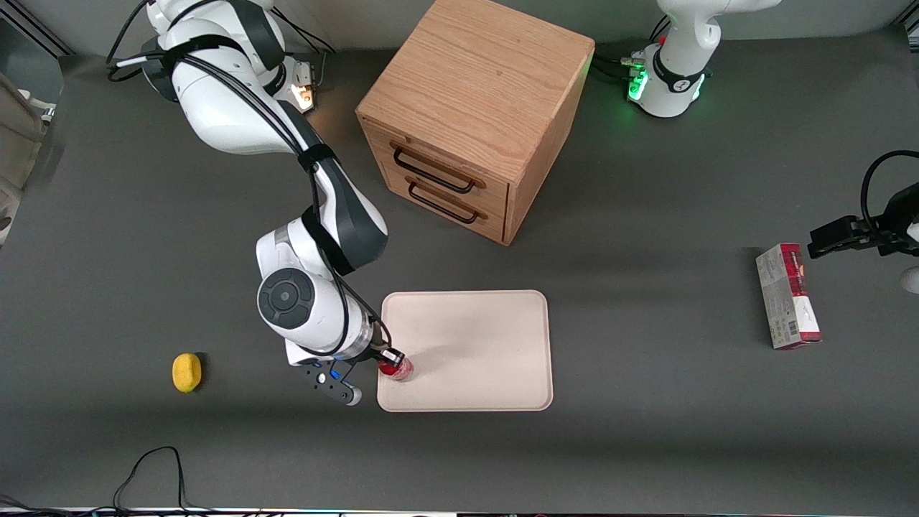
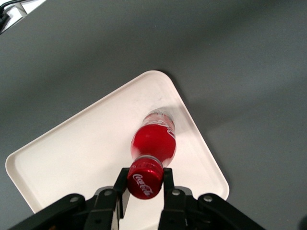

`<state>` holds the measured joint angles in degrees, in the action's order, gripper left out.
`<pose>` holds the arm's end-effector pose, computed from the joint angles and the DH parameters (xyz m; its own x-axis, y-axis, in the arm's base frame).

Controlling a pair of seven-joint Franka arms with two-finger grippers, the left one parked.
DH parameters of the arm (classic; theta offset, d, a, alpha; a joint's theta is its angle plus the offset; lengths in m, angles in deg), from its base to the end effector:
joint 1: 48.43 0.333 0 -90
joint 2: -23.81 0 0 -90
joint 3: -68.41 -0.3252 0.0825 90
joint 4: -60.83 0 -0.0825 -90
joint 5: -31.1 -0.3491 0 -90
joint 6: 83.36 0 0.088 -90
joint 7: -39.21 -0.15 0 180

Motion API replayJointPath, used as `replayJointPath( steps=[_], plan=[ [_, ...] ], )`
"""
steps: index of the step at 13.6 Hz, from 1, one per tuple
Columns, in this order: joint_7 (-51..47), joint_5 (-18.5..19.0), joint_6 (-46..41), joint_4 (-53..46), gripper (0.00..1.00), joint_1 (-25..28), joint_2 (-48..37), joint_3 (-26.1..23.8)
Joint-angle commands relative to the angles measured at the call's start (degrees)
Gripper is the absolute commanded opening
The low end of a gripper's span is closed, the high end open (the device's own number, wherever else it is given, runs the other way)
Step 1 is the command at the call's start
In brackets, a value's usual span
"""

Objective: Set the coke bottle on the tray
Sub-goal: 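Lower the bottle onto the tray edge and open the right gripper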

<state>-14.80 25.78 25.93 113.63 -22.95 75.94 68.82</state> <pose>0.6878 0.3355 0.3148 0.8635 -0.5038 -0.0240 -0.5032 -0.8572 -0.1099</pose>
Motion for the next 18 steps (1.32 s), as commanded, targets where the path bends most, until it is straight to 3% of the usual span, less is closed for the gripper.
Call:
replayJointPath(
  steps=[1, 3, 4, 5, 6, 7, 12, 14, 18],
  plan=[
    [-1.4, 1.1, 0.0, -2.9, 0.0, 0.6, 1.3, 0.6],
    [-1.4, 1.1, 0.0, -3.0, 0.0, 0.5, 1.3, 0.6],
    [-1.4, 1.1, 0.0, -3.0, 0.06, 0.5, 1.3, 0.6],
    [-1.4, 1.1, 0.0, -3.0, 0.37, 0.5, 1.3, 0.6],
    [-1.4, 1.1, 0.1, -3.0, 0.84, 0.5, 1.3, 0.6],
    [-1.4, 1.1, 0.3, -2.9, 0.99, 0.5, 1.3, 0.7],
    [-1.3, 1.4, -0.7, -2.8, 1.0, 0.5, 0.5, 0.7],
    [-0.8, 3.4, -3.7, -2.7, 1.0, 0.6, -0.9, 0.5],
    [6.5, 3.7, -9.6, 8.0, 1.0, -0.1, -12.1, 0.7]
  ],
)
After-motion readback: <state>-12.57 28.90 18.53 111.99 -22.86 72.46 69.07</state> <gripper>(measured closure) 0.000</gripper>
